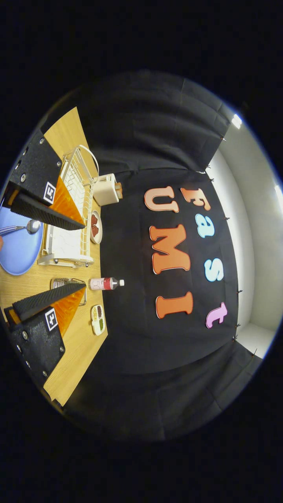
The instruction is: Take the plate from the dish rack, then take the spoon from the basket and place it into the plate.
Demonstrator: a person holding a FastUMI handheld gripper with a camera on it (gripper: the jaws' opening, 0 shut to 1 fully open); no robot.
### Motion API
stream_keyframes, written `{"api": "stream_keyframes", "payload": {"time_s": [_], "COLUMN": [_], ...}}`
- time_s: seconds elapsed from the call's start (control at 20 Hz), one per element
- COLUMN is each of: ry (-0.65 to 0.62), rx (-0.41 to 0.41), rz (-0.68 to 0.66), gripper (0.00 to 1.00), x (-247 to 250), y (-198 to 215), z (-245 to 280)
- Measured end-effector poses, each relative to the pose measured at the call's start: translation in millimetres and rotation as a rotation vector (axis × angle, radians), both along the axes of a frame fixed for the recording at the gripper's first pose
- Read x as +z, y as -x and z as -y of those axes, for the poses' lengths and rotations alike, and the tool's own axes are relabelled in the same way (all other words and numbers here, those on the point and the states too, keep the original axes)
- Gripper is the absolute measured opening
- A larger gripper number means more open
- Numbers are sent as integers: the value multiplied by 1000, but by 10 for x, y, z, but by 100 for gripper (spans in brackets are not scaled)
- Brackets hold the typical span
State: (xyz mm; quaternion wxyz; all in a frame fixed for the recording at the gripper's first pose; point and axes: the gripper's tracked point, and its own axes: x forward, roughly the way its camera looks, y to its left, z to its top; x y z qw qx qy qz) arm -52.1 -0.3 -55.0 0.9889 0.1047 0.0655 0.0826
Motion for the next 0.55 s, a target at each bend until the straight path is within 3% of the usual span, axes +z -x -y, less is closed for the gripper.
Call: {"api": "stream_keyframes", "payload": {"time_s": [0.55], "ry": [66], "rx": [-67], "rz": [86], "gripper": [84], "x": [408], "y": [-6], "z": [50]}}
